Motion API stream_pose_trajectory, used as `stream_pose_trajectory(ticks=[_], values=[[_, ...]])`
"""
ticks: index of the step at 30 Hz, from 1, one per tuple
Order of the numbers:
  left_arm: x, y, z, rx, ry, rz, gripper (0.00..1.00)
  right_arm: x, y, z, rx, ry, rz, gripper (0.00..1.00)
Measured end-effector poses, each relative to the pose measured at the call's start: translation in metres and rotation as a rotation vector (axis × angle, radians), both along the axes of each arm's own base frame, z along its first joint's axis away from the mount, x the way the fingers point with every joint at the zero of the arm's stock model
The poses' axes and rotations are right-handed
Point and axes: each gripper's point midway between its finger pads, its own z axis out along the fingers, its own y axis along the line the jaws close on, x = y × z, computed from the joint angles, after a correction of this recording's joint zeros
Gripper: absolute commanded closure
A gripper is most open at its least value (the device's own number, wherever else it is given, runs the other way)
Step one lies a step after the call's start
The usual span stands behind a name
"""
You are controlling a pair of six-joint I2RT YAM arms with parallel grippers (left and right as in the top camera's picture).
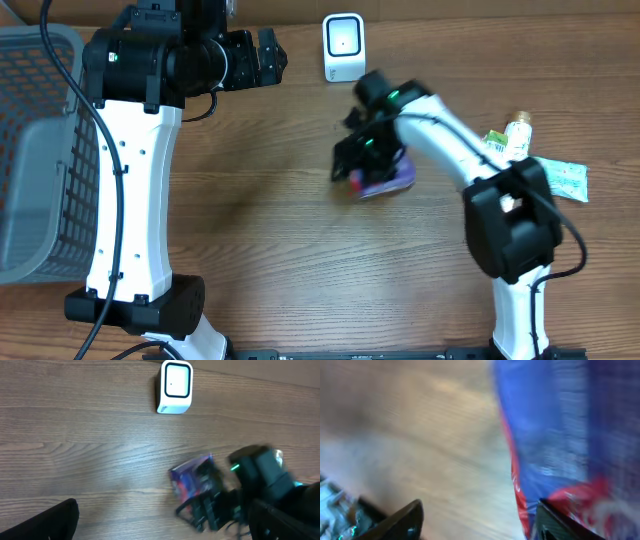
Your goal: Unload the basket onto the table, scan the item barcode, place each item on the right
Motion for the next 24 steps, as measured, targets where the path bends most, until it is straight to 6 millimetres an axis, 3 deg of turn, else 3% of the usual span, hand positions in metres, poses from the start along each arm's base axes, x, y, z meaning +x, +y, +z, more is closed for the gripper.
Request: stream_pose_trajectory(ticks=[4, 9, 14, 17, 20, 22, 24], values=[[0.000, 0.000, 0.000, 0.000, 0.000, 0.000, 0.00, 0.027, -0.043, 0.011, -0.130, -0.081, -0.030, 0.22], [0.000, 0.000, 0.000, 0.000, 0.000, 0.000, 0.00, 0.044, -0.068, 0.026, -0.261, -0.173, -0.109, 0.21], [0.000, 0.000, 0.000, 0.000, 0.000, 0.000, 0.00, 0.054, -0.101, 0.070, -0.340, -0.261, -0.333, 0.21], [0.000, 0.000, 0.000, 0.000, 0.000, 0.000, 0.00, 0.056, -0.124, 0.110, -0.305, -0.337, -0.465, 0.21], [0.000, 0.000, 0.000, 0.000, 0.001, 0.000, 0.00, 0.052, -0.146, 0.138, -0.232, -0.400, -0.572, 0.22], [0.000, 0.000, 0.000, 0.000, 0.000, 0.000, 0.00, 0.042, -0.160, 0.137, -0.174, -0.404, -0.635, 0.22], [0.000, 0.000, 0.000, 0.000, 0.000, 0.000, 0.00, 0.040, -0.164, 0.124, -0.097, -0.399, -0.681, 0.23]])
